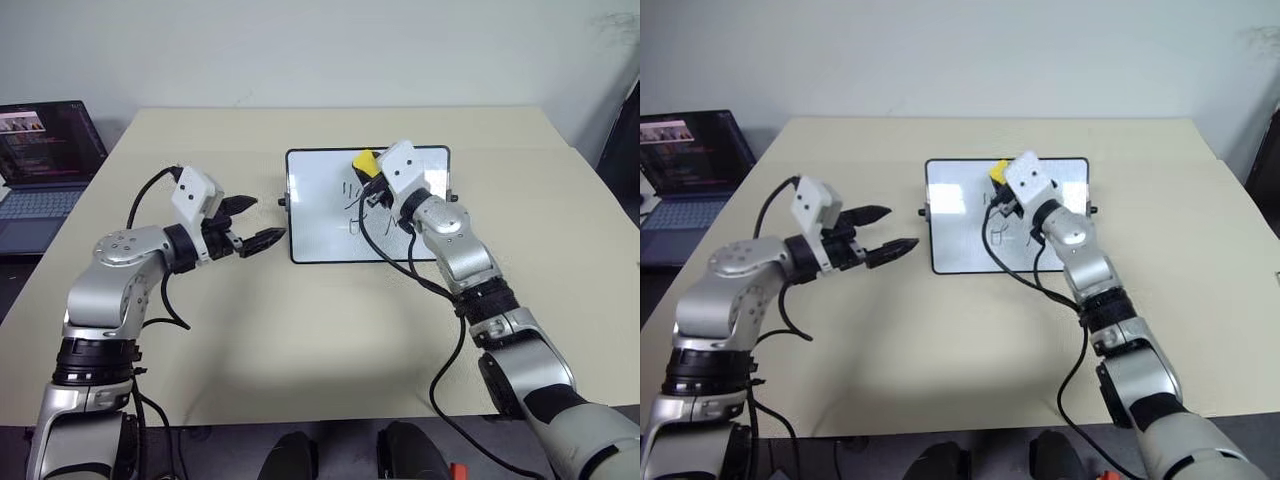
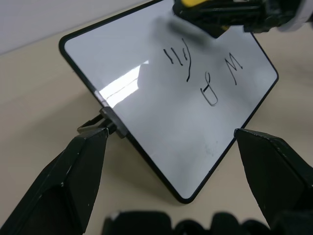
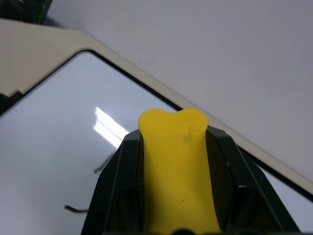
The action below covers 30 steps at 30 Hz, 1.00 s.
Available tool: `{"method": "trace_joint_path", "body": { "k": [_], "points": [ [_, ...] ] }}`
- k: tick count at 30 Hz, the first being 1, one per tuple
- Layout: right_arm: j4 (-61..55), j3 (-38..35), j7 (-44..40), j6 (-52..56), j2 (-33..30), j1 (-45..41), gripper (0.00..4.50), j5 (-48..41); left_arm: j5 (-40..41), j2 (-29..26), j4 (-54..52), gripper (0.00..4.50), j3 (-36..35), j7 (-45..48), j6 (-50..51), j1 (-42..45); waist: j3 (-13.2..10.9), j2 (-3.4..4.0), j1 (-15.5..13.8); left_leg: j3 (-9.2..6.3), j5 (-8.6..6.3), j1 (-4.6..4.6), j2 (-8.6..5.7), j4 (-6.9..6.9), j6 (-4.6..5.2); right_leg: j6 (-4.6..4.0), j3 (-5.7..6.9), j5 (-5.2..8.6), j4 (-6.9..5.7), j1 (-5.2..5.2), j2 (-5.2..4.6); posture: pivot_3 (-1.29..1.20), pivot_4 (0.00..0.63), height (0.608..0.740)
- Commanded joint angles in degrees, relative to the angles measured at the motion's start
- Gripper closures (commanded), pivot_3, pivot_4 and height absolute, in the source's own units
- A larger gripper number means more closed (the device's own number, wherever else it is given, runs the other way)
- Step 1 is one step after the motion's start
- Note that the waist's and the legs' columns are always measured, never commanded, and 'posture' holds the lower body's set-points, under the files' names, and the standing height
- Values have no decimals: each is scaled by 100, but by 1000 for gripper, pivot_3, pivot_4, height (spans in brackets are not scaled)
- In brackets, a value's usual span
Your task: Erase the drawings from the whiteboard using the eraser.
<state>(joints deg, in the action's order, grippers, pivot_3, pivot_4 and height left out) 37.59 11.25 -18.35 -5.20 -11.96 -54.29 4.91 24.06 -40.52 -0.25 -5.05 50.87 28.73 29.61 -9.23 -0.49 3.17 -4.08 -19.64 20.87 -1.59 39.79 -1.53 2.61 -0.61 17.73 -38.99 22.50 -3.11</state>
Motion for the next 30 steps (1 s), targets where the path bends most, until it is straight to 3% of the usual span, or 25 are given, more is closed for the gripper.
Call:
{"method": "trace_joint_path", "body": {
  "k": [1,7,18,26,30],
  "points": [
    [791,118,136,-665,103,-377,3150,340,-2,-42,-64,0,-4,78,-30,187,0,0,43,2,0,0,0,0,0,0,-2,0,0,1,0,0,150,740],
    [1498,389,42,-1127,311,-382,3158,711,-13,-36,-28,0,8,113,-48,219,0,0,192,5,0,-1,2,1,0,1,-6,0,-5,2,1,0,150,740],
    [1660,755,-158,-1472,492,-222,3159,1166,-75,-64,254,0,-152,8,-112,202,1,1,266,9,2,-17,3,13,-2,0,-17,-1,-36,-1,2,0,150,740],
    [1040,403,-84,-1694,423,-525,3162,976,-125,-199,668,0,-422,-122,-219,128,0,0,267,13,4,-4,3,12,-6,0,-22,-1,-49,26,2,0,150,740],
    [1391,337,156,-1660,481,-920,3162,1044,-114,-217,639,0,-446,-126,-218,60,0,1,290,18,4,1,3,8,-6,0,-23,-1,-50,39,1,0,150,740]
  ]
}}
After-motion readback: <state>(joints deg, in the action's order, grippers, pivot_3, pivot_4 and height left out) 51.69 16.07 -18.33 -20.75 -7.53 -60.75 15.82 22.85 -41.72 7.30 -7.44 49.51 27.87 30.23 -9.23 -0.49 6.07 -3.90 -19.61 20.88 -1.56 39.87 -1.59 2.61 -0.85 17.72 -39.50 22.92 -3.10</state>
